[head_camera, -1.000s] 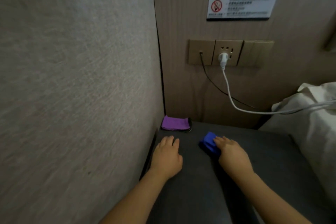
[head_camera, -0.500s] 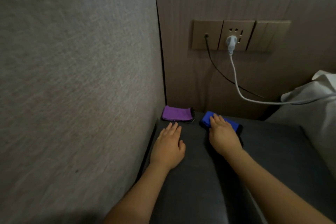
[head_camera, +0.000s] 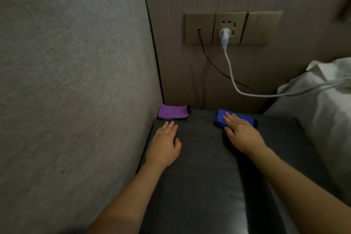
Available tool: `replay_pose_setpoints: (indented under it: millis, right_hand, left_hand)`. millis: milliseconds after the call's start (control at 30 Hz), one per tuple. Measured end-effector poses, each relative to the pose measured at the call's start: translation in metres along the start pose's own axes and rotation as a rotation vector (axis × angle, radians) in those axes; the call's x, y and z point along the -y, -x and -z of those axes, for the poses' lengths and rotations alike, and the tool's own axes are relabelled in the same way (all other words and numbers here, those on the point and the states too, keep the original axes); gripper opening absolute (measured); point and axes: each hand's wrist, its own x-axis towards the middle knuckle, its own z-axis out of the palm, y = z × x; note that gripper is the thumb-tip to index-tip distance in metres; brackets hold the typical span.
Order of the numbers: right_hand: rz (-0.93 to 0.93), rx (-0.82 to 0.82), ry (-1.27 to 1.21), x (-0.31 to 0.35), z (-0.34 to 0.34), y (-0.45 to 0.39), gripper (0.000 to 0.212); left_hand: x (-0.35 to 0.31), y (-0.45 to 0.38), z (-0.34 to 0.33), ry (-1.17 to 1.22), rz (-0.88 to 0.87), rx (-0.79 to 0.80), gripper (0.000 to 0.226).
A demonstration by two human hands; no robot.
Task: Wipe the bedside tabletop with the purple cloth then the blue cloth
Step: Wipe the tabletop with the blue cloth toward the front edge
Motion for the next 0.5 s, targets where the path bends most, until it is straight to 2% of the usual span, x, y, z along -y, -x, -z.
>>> replay_pose_setpoints:
  millis: [267, 500]
  right_hand:
    - [-0.236, 0.048, 0.016, -0.084, 0.033, 0.039, 0.05]
    - [-0.314, 0.062, 0.028, -0.093, 0.036, 0.046, 0.051]
  left_hand:
    - [-0.008, 0.013, 0.004, -0.045, 0.011, -0.035, 0.049]
    - [-0.009, 0.025, 0.006, -0.021, 0.026, -0.041, 0.048]
